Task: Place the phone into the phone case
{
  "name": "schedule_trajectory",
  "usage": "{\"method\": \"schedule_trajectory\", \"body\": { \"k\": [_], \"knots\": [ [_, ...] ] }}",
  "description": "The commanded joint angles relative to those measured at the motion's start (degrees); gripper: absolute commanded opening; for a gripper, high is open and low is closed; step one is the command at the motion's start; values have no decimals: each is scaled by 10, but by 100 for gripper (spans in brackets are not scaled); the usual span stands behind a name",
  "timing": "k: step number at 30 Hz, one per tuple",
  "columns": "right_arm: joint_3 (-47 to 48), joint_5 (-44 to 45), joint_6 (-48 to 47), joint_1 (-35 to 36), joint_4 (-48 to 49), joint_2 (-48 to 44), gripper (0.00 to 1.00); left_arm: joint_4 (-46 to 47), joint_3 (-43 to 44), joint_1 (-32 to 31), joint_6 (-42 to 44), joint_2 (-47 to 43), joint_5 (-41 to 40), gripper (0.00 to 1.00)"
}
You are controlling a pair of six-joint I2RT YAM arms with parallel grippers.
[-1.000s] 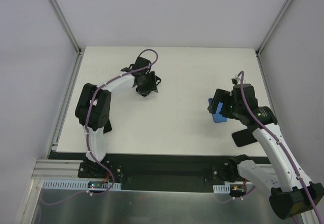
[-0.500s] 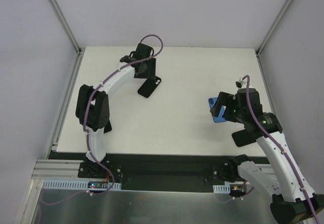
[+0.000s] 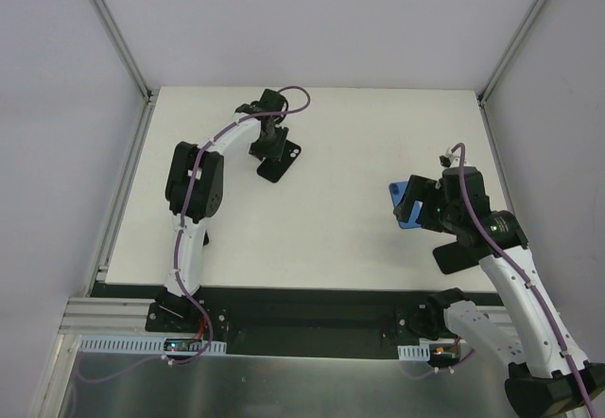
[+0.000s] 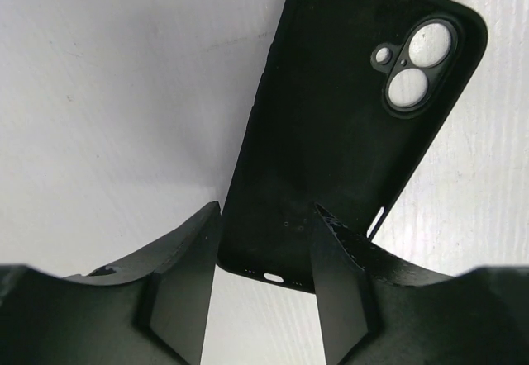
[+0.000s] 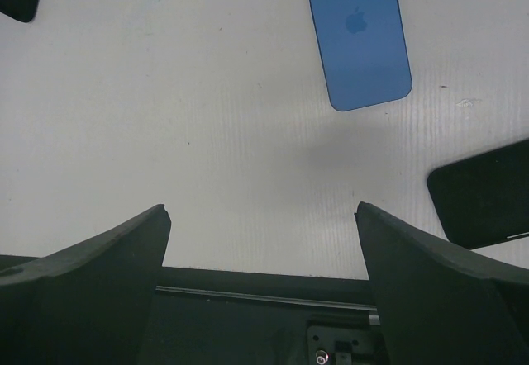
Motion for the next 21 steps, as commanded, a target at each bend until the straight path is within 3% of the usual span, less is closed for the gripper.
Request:
{"method": "schedule_trajectory", "body": {
  "k": [1,11,21],
  "knots": [
    [17,9,-3,2,-11,-7,98,-17,24,6,26,8,14,43],
    [20,8,-3,2,-12,-9,98,-17,9,8,22,7,14,17],
    [14,11,1,3,-20,-26,98,-12,9,18,32,-14,-29,36]
  ]
}}
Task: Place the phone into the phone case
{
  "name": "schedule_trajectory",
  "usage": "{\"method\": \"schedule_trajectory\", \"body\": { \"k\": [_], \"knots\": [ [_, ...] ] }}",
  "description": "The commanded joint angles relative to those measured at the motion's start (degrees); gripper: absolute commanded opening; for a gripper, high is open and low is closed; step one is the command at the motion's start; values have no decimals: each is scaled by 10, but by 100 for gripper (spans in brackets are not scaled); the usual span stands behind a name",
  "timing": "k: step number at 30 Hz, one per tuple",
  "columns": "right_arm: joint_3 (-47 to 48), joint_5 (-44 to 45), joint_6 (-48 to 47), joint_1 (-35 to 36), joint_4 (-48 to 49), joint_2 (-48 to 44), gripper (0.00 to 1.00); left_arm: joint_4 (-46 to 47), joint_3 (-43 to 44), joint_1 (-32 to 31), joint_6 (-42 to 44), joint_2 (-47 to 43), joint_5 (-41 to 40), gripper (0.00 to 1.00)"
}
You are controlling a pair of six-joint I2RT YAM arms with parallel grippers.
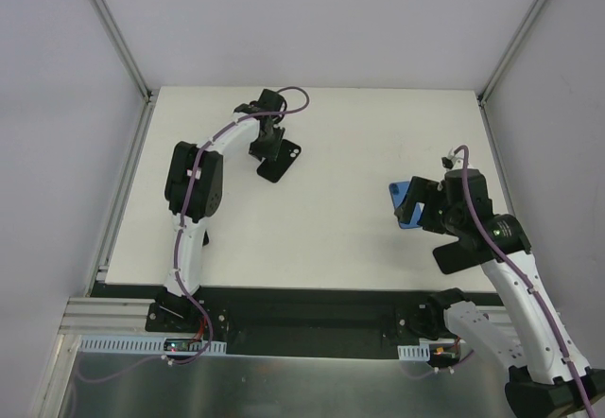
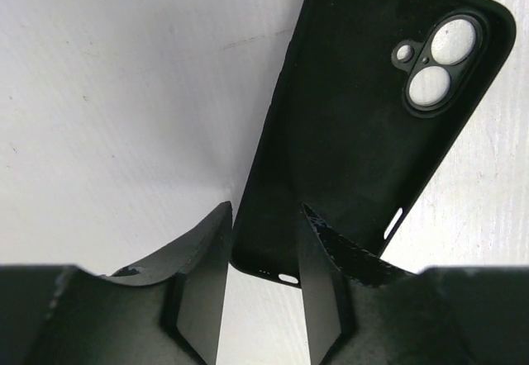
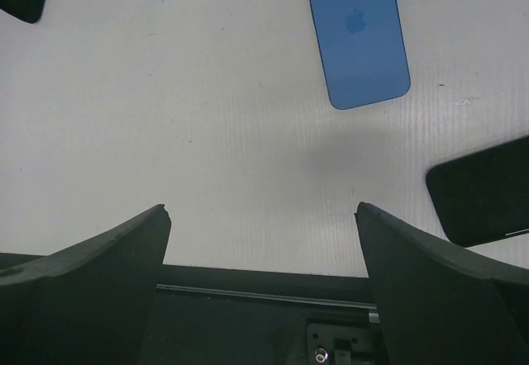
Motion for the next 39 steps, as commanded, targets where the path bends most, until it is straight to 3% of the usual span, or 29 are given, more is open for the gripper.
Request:
{"method": "schedule_trajectory", "body": {
  "k": [1,21,25,26,29,33,39],
  "knots": [
    [14,10,2,2,-15,-13,98,-7,11,19,18,-17,0,37],
    [23,10,-2,3,-11,5,98,-10,1,28,34,19,63,29],
    [21,12,-3,2,-11,5,98,-9,-14,26,35,17,59,15],
    [21,14,-4,3,-13,4,98,-8,-22,25,18,14,61,8],
    [22,27,-5,3,-13,5,98,-9,-45,16,-3,-9,47,0],
    [21,49,-10,3,-11,8,98,-9,-107,1,-81,-87,25,0],
    [14,100,-21,3,-7,22,98,1,-254,-39,-194,-190,63,0]
  ]
}}
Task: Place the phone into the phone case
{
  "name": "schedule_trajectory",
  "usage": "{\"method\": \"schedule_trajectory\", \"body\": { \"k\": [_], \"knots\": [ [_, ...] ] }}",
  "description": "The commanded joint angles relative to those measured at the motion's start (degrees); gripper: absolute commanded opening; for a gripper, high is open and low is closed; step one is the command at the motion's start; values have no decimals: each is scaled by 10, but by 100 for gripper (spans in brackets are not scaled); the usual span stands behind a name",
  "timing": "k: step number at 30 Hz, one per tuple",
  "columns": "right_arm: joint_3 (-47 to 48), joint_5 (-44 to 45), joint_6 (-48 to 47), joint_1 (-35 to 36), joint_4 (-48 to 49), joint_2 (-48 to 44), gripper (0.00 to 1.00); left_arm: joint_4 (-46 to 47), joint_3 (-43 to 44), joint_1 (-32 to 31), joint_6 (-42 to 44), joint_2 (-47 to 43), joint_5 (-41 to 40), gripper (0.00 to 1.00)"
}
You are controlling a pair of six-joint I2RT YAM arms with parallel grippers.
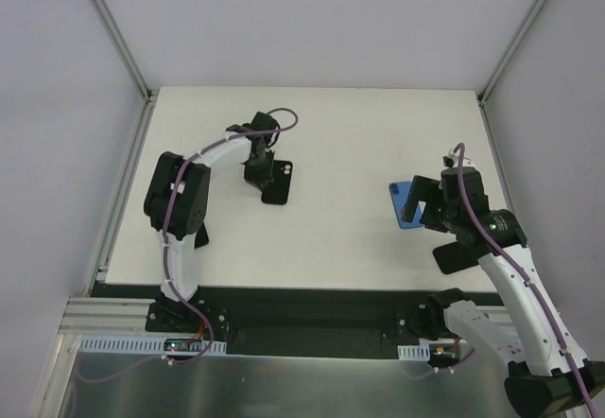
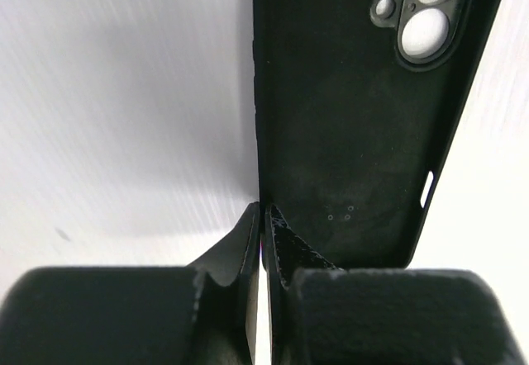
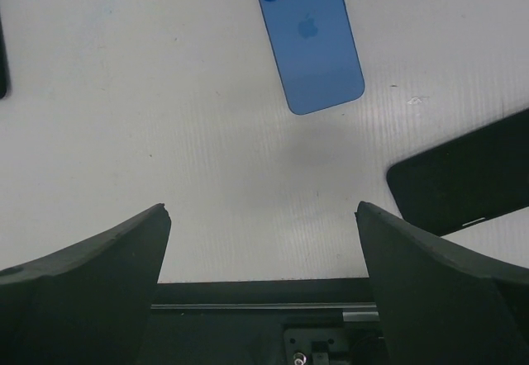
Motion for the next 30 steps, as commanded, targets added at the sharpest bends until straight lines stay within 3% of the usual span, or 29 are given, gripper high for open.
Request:
{"method": "schedule_trajectory", "body": {
  "k": [1,5,11,14,15,17,22,24,30],
  "knots": [
    [11,67,-15,3,8,12,98,-15,-89,-42,-114,-93,19,0],
    [3,126,-54,2,44,24,98,18,-183,-79,-184,-124,27,0],
    [38,99,-134,-5,65,108,99,43,-230,-114,-257,-145,24,1],
    [52,65,-150,-9,75,153,100,47,-239,-115,-272,-160,43,14],
    [54,61,-164,-9,82,163,100,50,-240,-115,-271,-174,48,28],
    [67,72,-172,-14,89,199,95,49,-243,-115,-272,-205,50,42],
    [97,62,-234,-34,91,290,95,48,-235,-114,-252,-278,49,94],
    [107,58,-249,-35,91,313,95,48,-234,-112,-239,-318,42,99],
    [126,51,-278,-42,90,410,95,49,-270,-95,-221,-408,24,99]
  ]
}}
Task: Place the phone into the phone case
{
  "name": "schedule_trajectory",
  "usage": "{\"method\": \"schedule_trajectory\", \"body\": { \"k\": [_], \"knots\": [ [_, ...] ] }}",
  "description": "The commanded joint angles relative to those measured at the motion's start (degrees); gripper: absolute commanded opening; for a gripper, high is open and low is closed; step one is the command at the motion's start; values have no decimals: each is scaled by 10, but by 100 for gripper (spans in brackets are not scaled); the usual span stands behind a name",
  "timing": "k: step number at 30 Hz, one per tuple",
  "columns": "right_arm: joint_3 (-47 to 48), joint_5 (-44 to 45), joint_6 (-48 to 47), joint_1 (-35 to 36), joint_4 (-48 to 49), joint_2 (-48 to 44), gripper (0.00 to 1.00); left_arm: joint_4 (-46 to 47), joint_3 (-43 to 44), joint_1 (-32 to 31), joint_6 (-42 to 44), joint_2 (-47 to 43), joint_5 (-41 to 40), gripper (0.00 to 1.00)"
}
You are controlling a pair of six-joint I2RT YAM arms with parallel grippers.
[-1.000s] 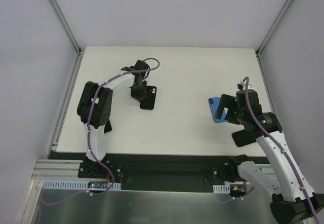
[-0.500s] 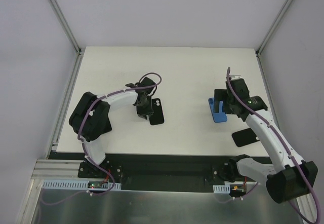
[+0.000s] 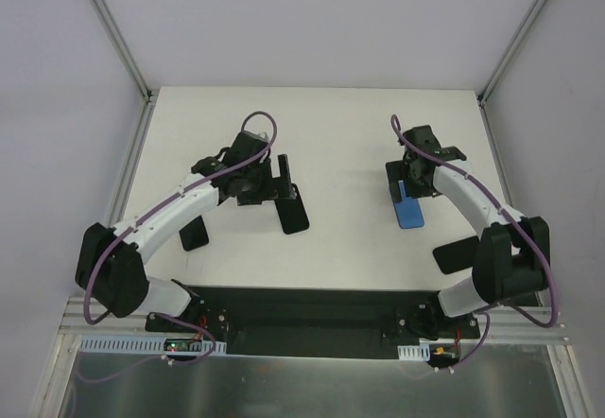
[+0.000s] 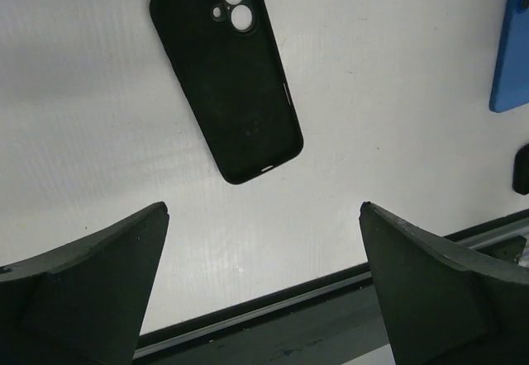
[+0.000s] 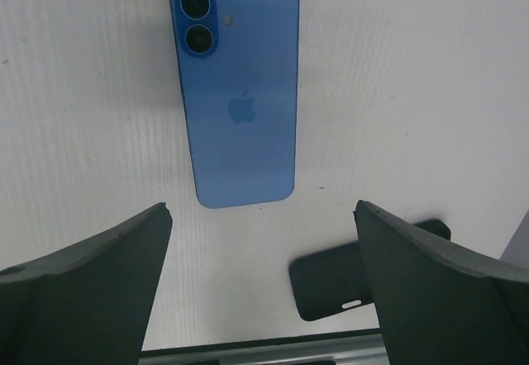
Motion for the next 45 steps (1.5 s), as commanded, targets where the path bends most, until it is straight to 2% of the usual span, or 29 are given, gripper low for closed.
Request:
{"method": "schedule_trajectory", "body": {
  "k": [1,13,25,34,40,43,45],
  "knots": [
    [29,3,-42,-6,4,62,96,-7,-38,23,23,-59,-17,99],
    [50,-35,-65,-23,37,180,96,-6,-120,53,17,-177,-22,99],
    [61,-85,-50,-43,41,227,99,-6,-131,55,5,-182,-22,99],
    [52,-148,-45,-57,53,238,93,-6,-134,55,3,-215,-22,99],
    [59,-159,-54,-67,39,244,79,-6,-133,55,3,-228,-16,98],
    [65,-148,-58,-67,31,246,65,-6,-131,55,7,-230,-11,98],
    [70,-150,-59,-67,24,246,61,-6,-131,55,7,-230,-14,98]
  ]
}}
